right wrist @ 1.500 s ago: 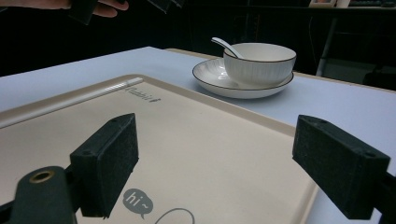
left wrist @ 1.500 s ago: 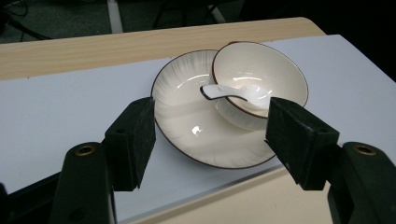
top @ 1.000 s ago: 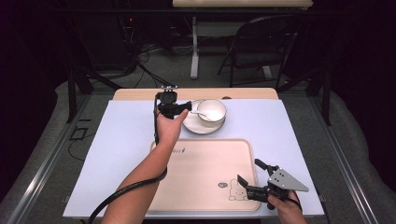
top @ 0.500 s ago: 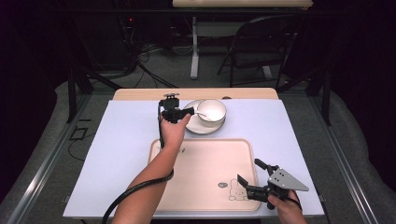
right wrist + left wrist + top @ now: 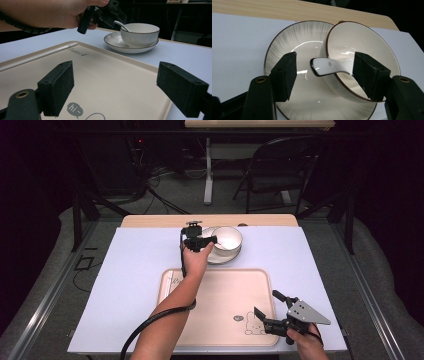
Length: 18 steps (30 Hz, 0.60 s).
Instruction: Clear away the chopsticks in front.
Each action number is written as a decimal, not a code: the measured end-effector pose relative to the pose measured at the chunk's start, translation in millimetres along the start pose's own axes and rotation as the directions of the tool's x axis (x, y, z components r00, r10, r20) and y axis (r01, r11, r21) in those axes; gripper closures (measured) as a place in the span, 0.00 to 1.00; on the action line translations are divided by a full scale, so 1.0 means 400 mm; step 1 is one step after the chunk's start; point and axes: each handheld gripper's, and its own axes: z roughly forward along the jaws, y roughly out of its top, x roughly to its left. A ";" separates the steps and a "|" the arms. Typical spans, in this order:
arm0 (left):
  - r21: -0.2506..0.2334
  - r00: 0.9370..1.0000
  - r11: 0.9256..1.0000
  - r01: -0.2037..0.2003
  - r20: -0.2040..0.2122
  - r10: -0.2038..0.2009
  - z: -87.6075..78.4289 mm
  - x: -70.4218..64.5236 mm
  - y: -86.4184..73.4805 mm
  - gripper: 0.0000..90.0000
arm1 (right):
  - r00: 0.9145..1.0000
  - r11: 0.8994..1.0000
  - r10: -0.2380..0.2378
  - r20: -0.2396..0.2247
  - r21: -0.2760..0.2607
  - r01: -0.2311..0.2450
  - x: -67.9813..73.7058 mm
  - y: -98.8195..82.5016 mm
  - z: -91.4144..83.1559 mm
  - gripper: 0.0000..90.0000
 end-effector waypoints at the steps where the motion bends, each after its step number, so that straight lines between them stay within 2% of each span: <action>1: 0.001 1.000 1.000 0.003 -0.001 -0.003 0.005 -0.004 -0.001 0.40 | 1.000 1.000 0.001 0.000 -0.001 -0.001 0.000 0.000 0.000 0.15; 3: 0.003 1.000 1.000 0.006 0.006 -0.006 0.017 -0.009 -0.002 0.40 | 1.000 1.000 0.002 -0.002 -0.001 -0.002 0.001 0.000 0.000 0.15; 11: -0.012 1.000 1.000 0.005 -0.016 -0.005 0.051 -0.014 -0.009 0.42 | 1.000 1.000 0.006 -0.002 -0.002 -0.006 0.001 0.000 0.000 0.15; 18: -0.025 1.000 1.000 -0.011 -0.021 0.011 0.068 -0.013 -0.017 0.50 | 1.000 1.000 0.006 -0.005 -0.001 -0.006 0.001 0.000 0.001 0.15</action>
